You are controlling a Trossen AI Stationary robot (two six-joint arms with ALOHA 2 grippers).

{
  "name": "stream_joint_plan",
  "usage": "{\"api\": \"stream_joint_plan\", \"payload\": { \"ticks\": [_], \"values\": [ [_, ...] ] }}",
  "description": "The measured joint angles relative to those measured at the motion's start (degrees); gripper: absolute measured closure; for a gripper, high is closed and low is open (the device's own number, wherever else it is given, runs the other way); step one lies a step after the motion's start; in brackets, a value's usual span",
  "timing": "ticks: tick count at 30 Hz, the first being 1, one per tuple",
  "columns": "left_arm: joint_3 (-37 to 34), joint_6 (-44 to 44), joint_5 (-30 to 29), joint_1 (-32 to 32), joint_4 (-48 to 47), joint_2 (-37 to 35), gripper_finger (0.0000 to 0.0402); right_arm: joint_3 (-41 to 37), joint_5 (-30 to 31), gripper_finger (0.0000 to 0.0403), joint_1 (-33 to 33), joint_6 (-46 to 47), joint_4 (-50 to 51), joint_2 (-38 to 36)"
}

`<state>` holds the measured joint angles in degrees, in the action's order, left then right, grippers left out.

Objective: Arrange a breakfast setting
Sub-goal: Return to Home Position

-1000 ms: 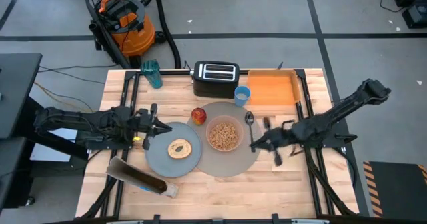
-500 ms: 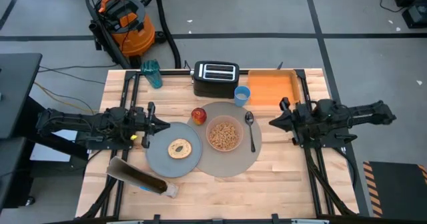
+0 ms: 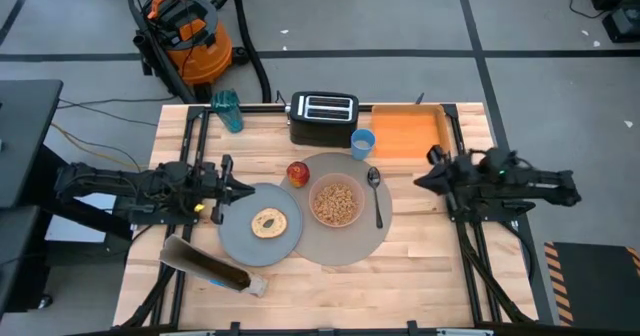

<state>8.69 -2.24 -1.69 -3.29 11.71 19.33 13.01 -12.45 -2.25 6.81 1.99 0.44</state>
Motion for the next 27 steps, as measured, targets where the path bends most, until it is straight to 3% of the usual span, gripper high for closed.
{"api": "stream_joint_plan", "payload": {
  "ticks": [3,7,11,19,21,27],
  "values": [
    [-1.27,1.22,0.11,-0.7,2.78,-0.02,0.0367,-5.26,2.72,0.0398,0.08,1.09,-3.33,-0.07],
    [-7.72,0.87,0.08,-1.67,12.97,-0.01,0.0367,-12.68,0.67,0.0398,0.08,-0.79,-11.96,-0.32],
    [-8.2,1.15,0.02,-1.81,10.43,0.11,0.0367,-12.65,0.9,0.0396,0.08,-1.73,-9.09,-0.2],
    [-8.22,5.69,0.11,1.12,7.16,-2.11,0.0367,-12.65,7.96,0.0378,0.08,0.75,-5.79,0.27],
    [-8.22,5.9,2.64,2.63,4.22,-4.21,0.0367,-12.65,8.31,0.0377,0.08,0.74,-5.91,0.28],
    [-8.24,6.24,19.52,7.58,-1.08,-12.38,0.0368,-12.65,8.31,0.0378,0.08,0.74,-6.65,0.29]
  ]
}}
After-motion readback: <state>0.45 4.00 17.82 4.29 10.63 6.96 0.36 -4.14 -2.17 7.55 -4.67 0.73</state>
